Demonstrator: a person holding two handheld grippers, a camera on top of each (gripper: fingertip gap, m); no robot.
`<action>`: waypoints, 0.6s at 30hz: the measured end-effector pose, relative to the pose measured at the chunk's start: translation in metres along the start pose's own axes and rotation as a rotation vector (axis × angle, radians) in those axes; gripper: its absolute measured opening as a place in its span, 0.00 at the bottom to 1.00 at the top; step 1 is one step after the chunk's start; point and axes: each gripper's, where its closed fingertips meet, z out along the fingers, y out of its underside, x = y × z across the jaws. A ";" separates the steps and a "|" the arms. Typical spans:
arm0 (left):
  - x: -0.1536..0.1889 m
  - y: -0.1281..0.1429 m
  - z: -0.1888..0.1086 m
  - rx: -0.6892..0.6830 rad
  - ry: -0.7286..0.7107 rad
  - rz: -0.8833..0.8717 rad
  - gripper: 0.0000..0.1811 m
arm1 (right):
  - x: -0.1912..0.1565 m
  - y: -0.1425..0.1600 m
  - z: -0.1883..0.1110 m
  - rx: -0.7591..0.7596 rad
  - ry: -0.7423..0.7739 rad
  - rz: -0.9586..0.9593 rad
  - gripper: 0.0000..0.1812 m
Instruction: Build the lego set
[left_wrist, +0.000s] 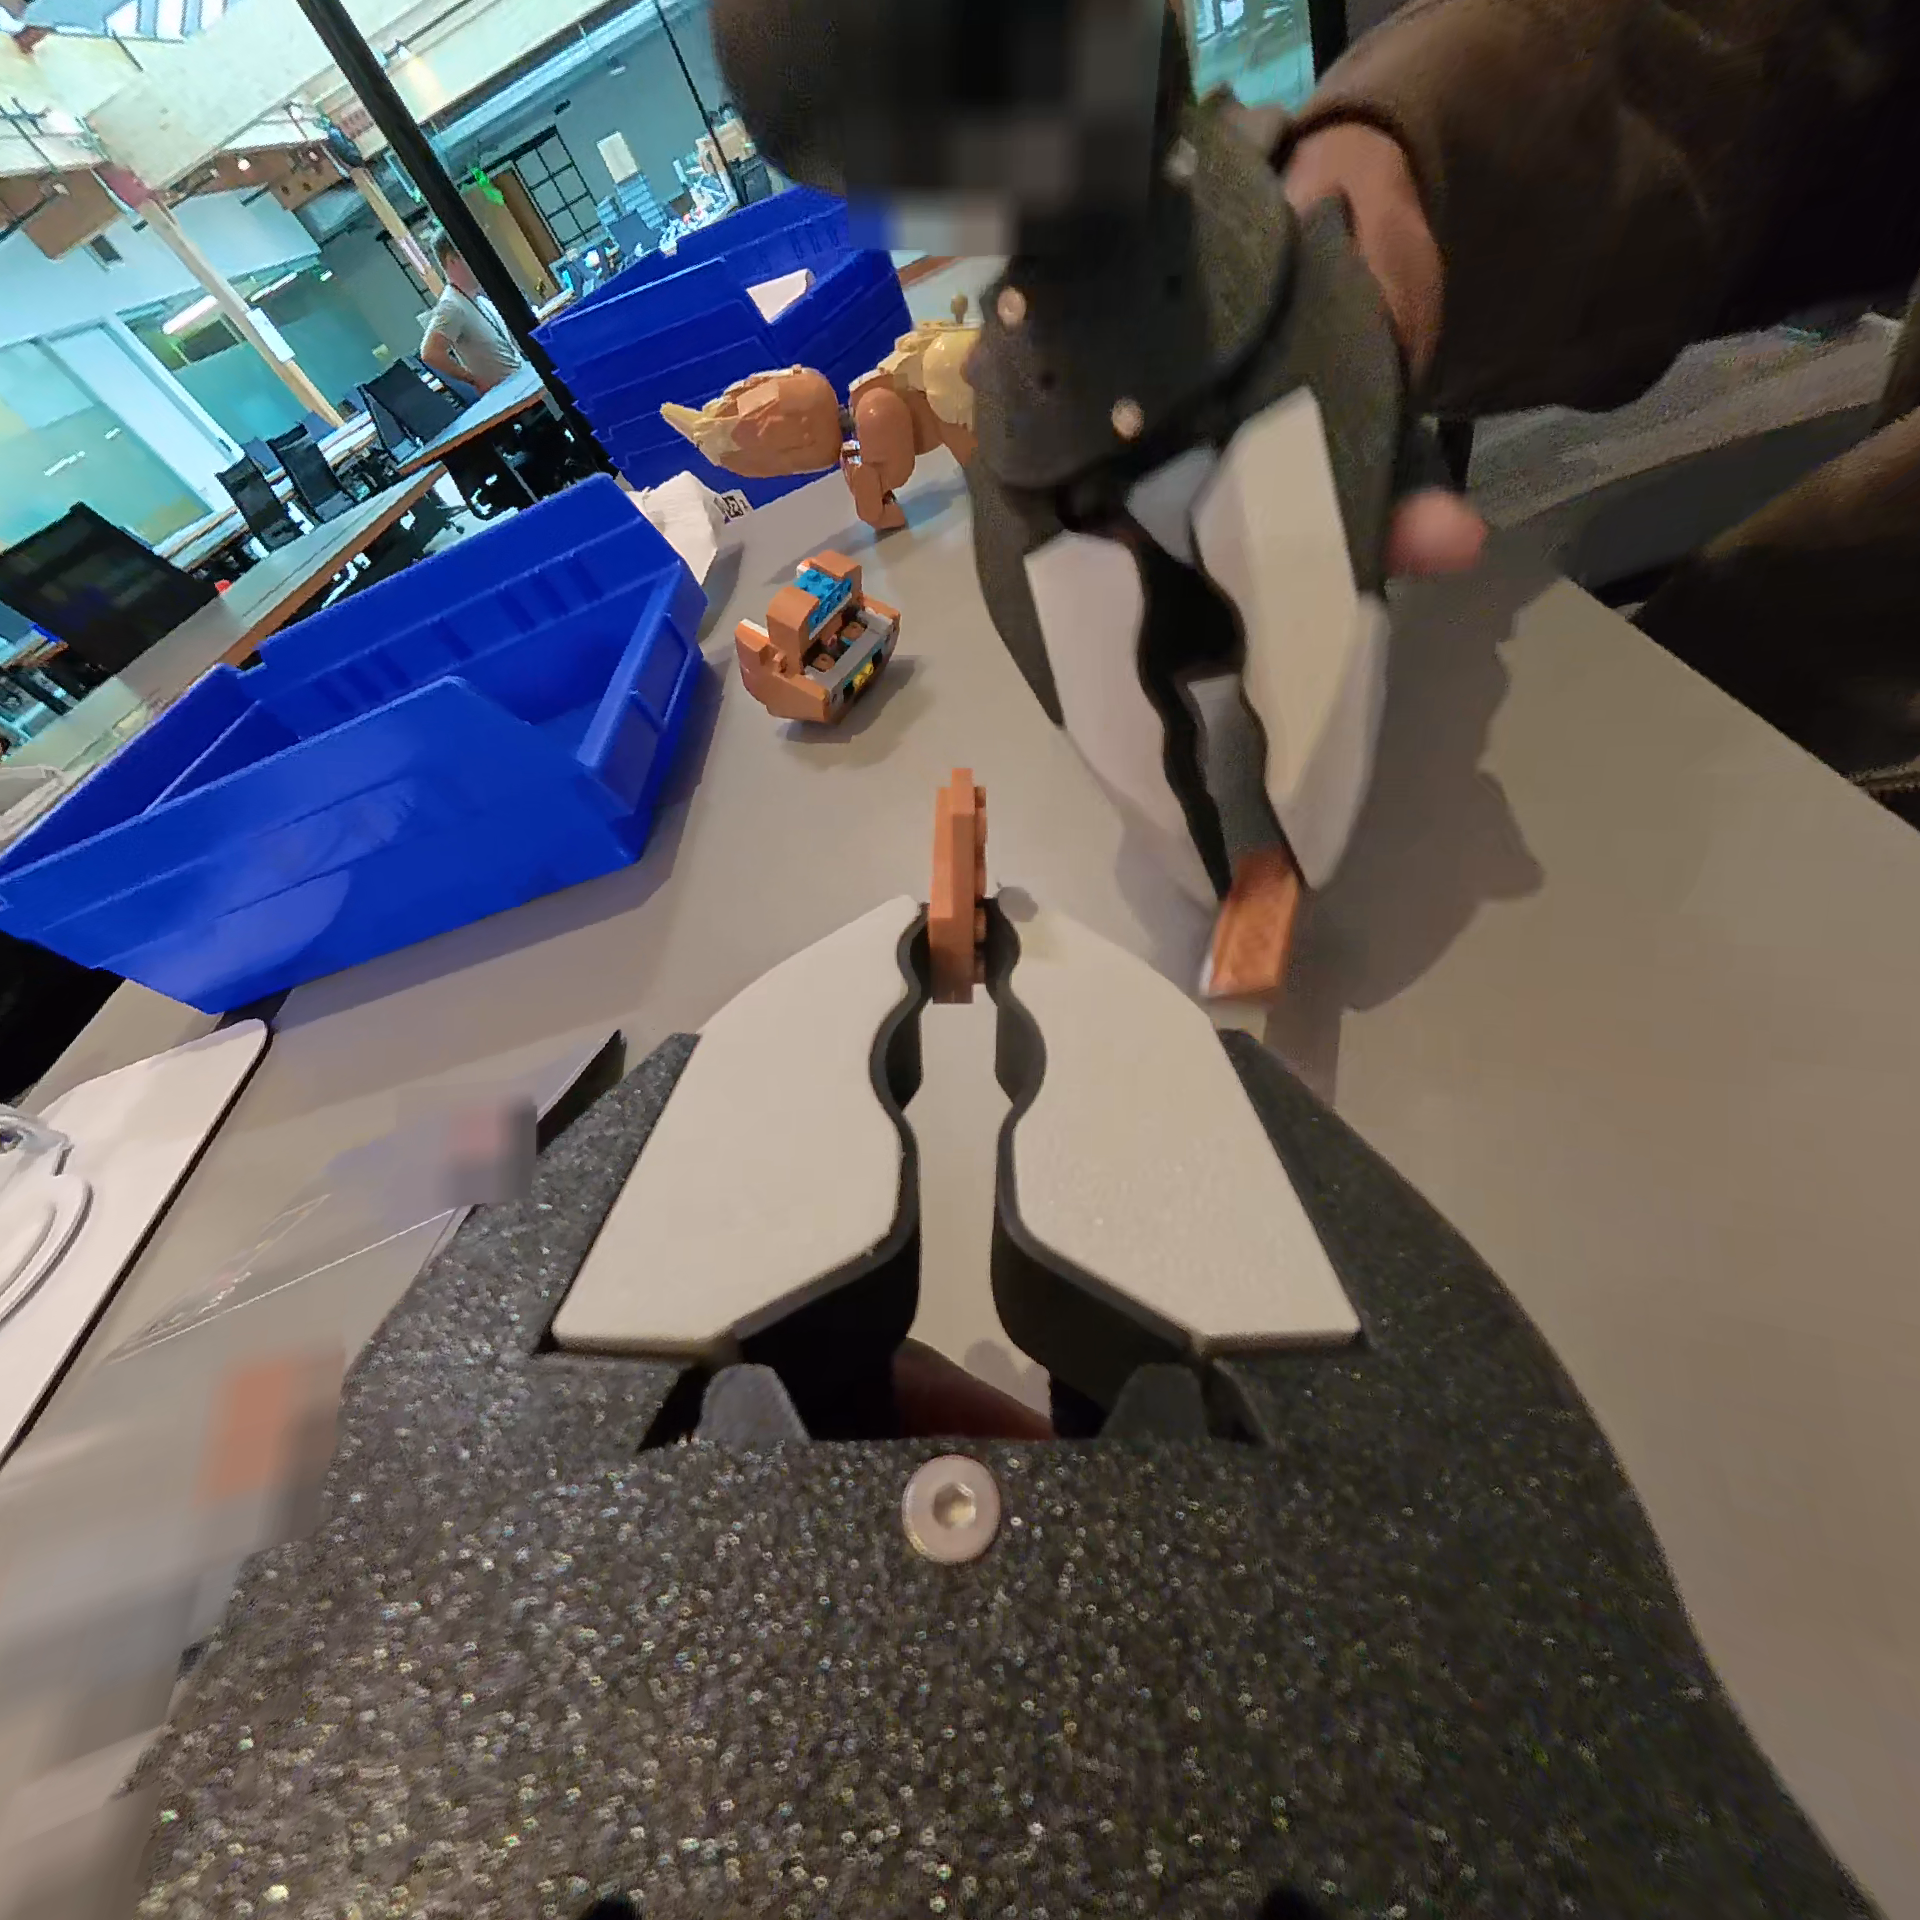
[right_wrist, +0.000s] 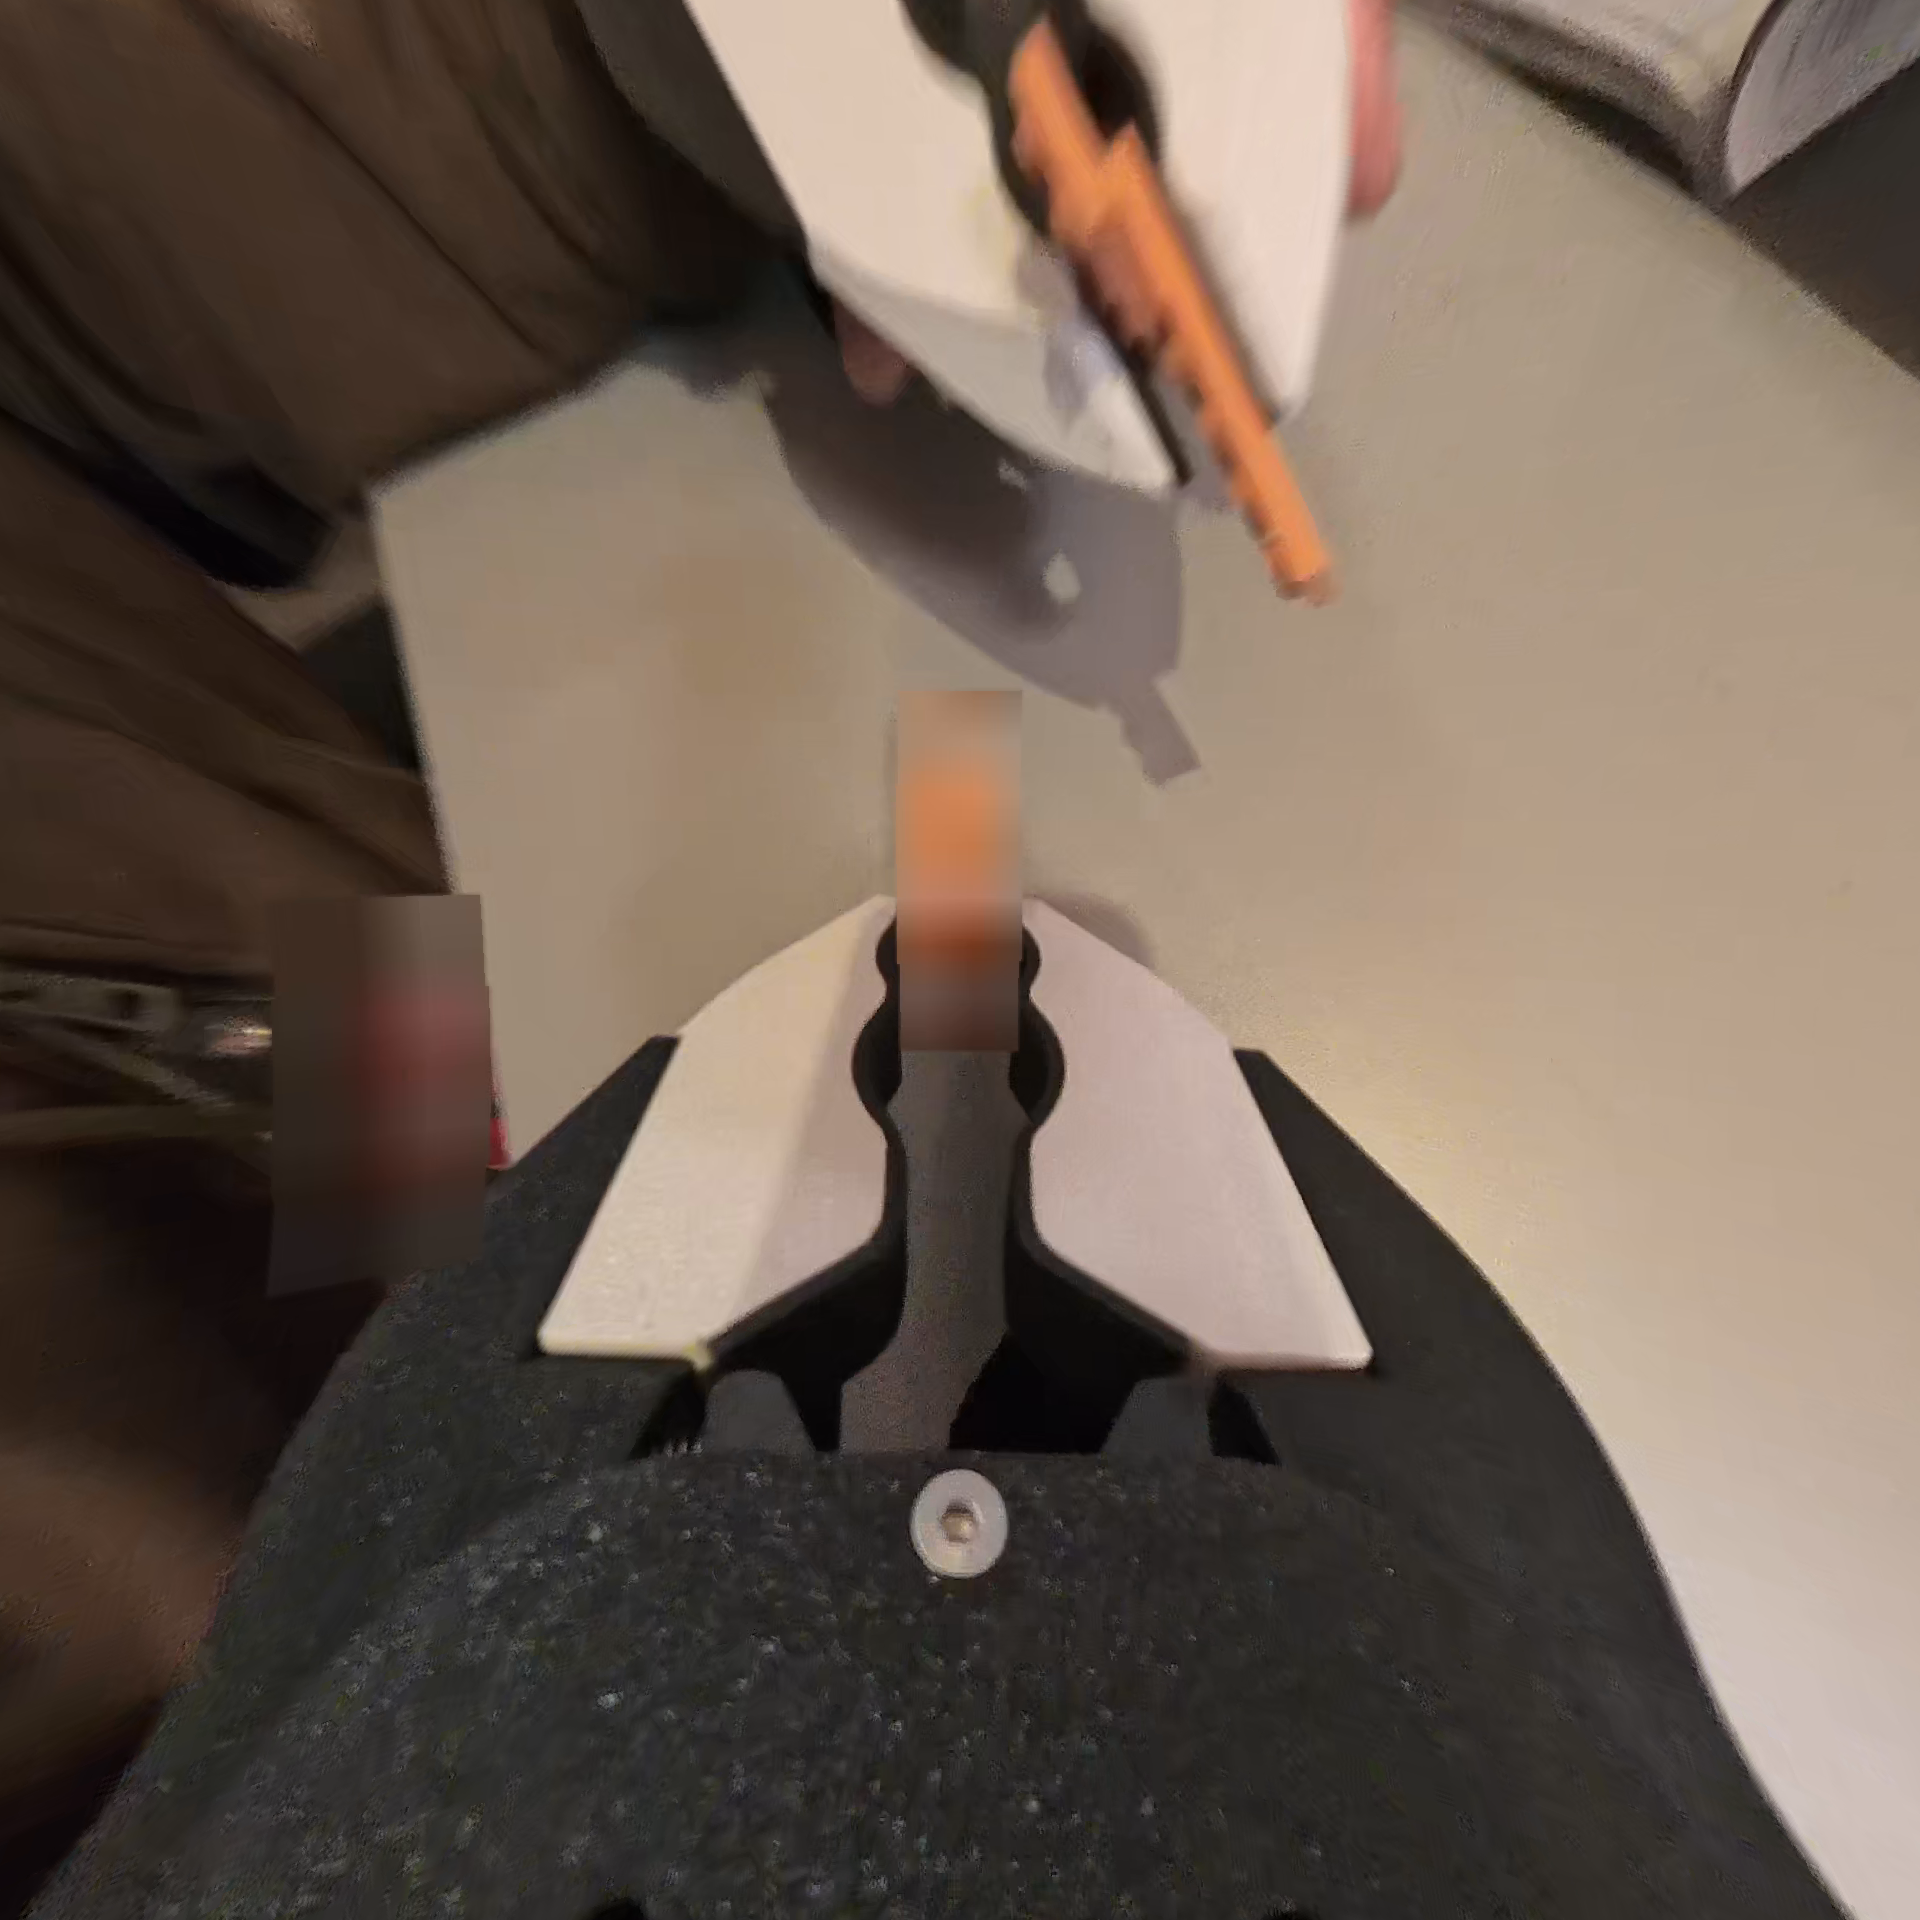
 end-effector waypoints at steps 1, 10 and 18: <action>0.002 0.001 0.000 0.000 0.004 0.018 0.05 | -0.002 -0.008 -0.010 0.050 -0.039 0.025 0.09; 0.025 -0.002 0.009 0.016 0.064 0.170 0.05 | -0.013 -0.051 -0.047 0.124 -0.313 0.074 0.09; 0.031 -0.004 0.012 0.033 0.080 0.181 0.05 | -0.011 -0.044 -0.036 -0.046 -0.429 0.060 0.09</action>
